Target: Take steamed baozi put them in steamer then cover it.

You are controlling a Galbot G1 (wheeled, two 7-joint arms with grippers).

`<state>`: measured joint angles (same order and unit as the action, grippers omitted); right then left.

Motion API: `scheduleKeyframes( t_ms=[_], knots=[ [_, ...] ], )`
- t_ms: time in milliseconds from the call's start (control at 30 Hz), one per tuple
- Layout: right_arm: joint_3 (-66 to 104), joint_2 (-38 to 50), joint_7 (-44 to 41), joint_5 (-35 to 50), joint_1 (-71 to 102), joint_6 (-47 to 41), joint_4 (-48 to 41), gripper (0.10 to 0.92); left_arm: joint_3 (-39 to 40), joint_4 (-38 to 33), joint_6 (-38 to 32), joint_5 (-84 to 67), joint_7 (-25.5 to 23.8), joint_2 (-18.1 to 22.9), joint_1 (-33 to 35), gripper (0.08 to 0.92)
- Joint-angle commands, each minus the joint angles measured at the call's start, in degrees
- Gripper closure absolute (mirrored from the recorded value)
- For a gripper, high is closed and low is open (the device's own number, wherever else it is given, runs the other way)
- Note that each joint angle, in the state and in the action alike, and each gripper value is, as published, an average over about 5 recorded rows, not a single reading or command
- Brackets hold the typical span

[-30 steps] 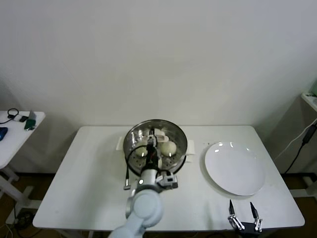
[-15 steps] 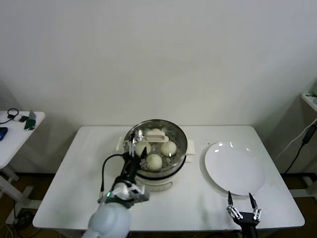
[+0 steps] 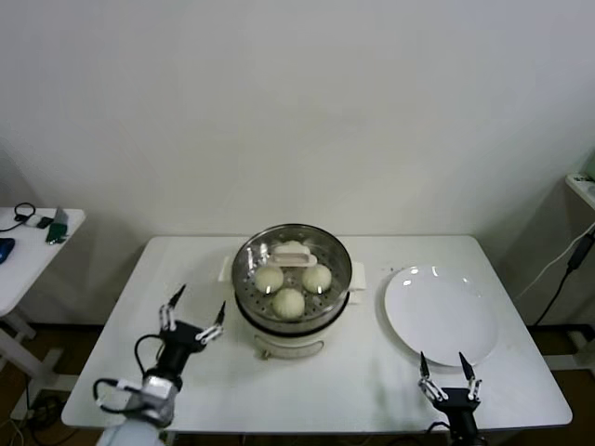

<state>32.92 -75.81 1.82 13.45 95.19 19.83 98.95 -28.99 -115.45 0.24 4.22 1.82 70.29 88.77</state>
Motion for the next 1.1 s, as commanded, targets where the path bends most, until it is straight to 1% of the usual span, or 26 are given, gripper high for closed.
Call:
scheduleKeyframes(
  t_ms=[33, 167, 333, 767, 1100],
  knots=[
    [0.2, 0.6, -0.4, -0.8, -0.4, -1.9, -0.1, 0.203, -4.4, 11.1, -24.0, -18.6, 2.1, 2.5, 8.5, 0.177],
    [0.2, 1.0, -1.2, -0.1, -0.3, -1.5, -0.2, 0.203, -3.1, 13.2, -24.8, -18.4, 2.3, 4.3, 7.6, 0.177],
    [0.3, 1.3, -1.3, 0.4, -0.3, -1.1, -0.2, 0.203, -2.3, 13.5, -24.8, -17.5, 2.2, 5.3, 7.8, 0.177],
    [0.1, 1.9, -1.9, 2.7, 0.7, 0.5, 0.2, 0.203, -2.3, 12.6, -24.8, -16.7, 2.0, 6.2, 8.2, 0.177],
    [0.2, 2.0, -1.9, 2.8, 1.0, 0.5, 0.2, 0.203, -2.2, 12.1, -24.5, -16.3, 1.4, 6.5, 8.2, 0.177]
  ],
)
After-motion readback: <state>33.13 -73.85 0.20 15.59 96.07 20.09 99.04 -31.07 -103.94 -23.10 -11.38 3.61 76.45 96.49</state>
